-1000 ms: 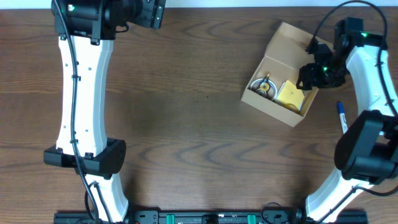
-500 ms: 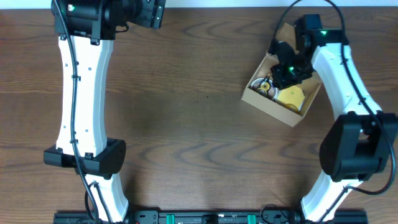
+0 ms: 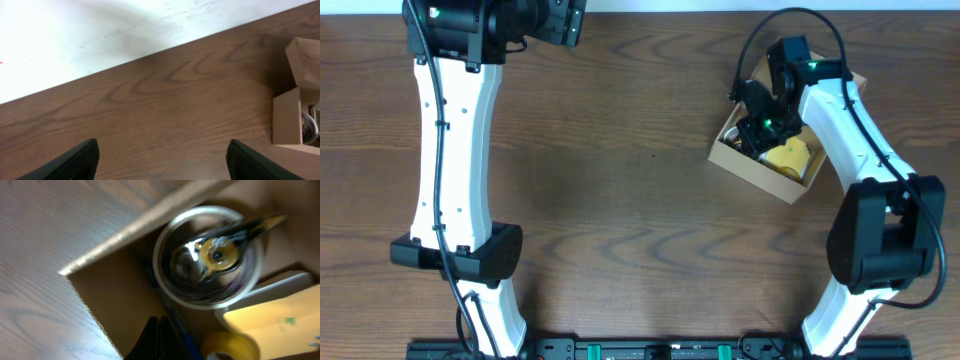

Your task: Pack container

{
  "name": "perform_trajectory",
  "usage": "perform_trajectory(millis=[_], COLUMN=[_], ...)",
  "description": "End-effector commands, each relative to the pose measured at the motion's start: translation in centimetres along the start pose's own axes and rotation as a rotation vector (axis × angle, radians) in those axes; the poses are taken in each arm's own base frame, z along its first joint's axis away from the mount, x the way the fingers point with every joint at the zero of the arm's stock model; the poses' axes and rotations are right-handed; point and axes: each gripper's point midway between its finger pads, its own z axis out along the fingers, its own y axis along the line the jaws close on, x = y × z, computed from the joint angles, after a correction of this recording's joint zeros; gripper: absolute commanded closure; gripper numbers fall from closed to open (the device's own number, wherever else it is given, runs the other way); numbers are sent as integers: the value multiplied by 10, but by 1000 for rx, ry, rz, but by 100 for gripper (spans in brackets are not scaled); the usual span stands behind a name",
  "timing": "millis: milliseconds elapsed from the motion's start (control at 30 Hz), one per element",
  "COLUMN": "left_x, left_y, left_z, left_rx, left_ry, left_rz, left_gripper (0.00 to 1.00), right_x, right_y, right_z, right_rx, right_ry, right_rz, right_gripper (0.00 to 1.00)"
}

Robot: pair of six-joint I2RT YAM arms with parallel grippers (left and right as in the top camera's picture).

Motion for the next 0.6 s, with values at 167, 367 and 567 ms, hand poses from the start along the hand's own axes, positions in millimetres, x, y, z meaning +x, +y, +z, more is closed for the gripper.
perform_trajectory(millis=[167, 367, 567], left_x=[-5, -5, -6], left_y=[3, 3, 3], left_z=[-11, -11, -11], left_rx=[-16, -16, -15], left_ry=[-26, -28, -31], left_rz=[-5, -4, -5], left_gripper=[18, 18, 18], right_x=[10, 19, 26], right_y=[43, 90, 113], right_z=[12, 17, 21], right_rx=[-123, -198, -188], right_ry=[19, 79, 126], right_rz=[-65, -192, -265], right_gripper=[99, 99, 99])
